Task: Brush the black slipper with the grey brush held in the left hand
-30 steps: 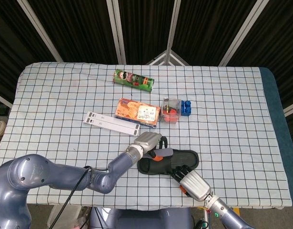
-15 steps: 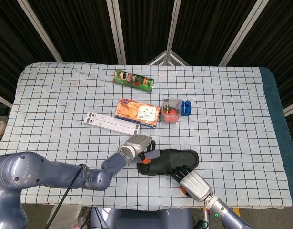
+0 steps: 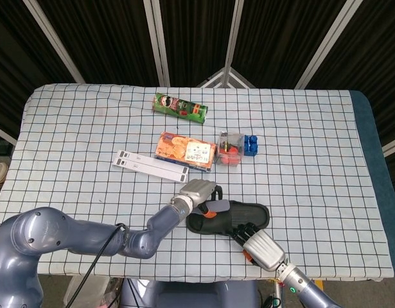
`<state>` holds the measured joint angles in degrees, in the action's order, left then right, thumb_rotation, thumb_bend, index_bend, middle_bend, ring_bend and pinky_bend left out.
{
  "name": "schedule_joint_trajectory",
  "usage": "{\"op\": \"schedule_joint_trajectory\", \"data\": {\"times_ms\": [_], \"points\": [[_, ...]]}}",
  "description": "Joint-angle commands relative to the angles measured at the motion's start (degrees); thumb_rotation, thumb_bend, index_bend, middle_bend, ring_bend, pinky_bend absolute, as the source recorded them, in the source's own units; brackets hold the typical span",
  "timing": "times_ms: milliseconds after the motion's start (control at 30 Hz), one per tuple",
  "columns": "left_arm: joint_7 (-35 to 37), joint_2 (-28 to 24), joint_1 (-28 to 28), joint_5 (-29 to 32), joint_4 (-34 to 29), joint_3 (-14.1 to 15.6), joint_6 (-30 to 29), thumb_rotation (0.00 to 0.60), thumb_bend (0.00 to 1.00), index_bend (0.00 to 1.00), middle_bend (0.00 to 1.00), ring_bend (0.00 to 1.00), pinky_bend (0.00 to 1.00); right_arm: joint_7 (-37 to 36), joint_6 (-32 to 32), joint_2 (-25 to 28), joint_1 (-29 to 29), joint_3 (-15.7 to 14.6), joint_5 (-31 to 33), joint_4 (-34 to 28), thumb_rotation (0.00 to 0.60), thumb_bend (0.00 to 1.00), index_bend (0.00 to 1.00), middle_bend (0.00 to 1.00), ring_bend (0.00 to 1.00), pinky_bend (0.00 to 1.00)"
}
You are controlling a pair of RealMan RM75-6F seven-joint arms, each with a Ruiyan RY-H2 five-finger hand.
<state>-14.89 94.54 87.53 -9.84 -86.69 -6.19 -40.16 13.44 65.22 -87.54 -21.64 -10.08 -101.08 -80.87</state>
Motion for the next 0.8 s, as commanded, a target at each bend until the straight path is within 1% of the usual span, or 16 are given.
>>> {"op": "schedule_joint_trajectory", "data": {"times_ms": [33, 100, 167, 300, 400, 567, 733, 800], "points": [[0.6, 0.8, -0.7, -1.0, 0.5, -1.0, -0.4, 0.6, 0.75, 0.53, 0.67, 0.54, 0.55, 0.0, 0.0, 0.0, 0.0, 0.0, 0.0, 0.0, 0.6, 0.6, 0.17, 0.25, 0.2, 0.24], [0.9, 1.3, -1.3, -2.2, 0.5, -1.8, -0.7, 0.6, 0.75, 0.53, 0.67, 0.54, 0.55, 0.0, 0.0, 0.1, 0.0, 0.0, 0.1, 0.1, 0.6, 0.6, 0.17, 0.25, 0.2, 0.24], [2.1, 1.5, -2.2, -3.4, 0.5, -3.5, -1.5, 0.6, 0.76, 0.53, 0.67, 0.54, 0.55, -0.1, -0.2, 0.2, 0.1, 0.0, 0.4, 0.2, 0.6, 0.6, 0.17, 0.25, 0.2, 0.24], [3.5, 2.2, -3.6, -4.6, 1.1, -5.4, -1.7, 0.6, 0.76, 0.53, 0.67, 0.54, 0.55, -0.1, -0.2, 0.2, 0.1, -0.1, 0.4, 0.2, 0.6, 0.6, 0.17, 0.25, 0.2, 0.24], [3.4, 2.2, -3.9, -4.0, 1.2, -5.6, -0.7, 0.6, 0.77, 0.53, 0.67, 0.54, 0.55, -0.1, 0.0, 0.2, 0.1, -0.1, 0.3, 0.1, 0.6, 0.6, 0.17, 0.25, 0.2, 0.24], [0.5, 0.9, -2.5, -0.3, 0.4, -4.2, 1.1, 0.6, 0.77, 0.53, 0.67, 0.54, 0.55, 0.0, 0.1, 0.3, 0.2, -0.1, 0.3, 0.1, 0.6, 0.6, 0.17, 0.25, 0.2, 0.24], [-4.0, -2.2, 0.8, 7.0, -2.2, -1.5, 1.9, 0.6, 0.77, 0.53, 0.67, 0.54, 0.55, 0.3, 0.2, 0.4, 0.3, -0.1, 0.3, -0.2, 0.6, 0.6, 0.17, 0.25, 0.2, 0.24], [-6.4, -3.3, 2.7, 10.6, -3.3, -0.1, 1.1, 0.6, 0.77, 0.53, 0.67, 0.54, 0.55, 0.6, 0.2, 0.3, 0.3, -0.2, 0.2, -0.3, 0.6, 0.6, 0.17, 0.25, 0.2, 0.24]]}}
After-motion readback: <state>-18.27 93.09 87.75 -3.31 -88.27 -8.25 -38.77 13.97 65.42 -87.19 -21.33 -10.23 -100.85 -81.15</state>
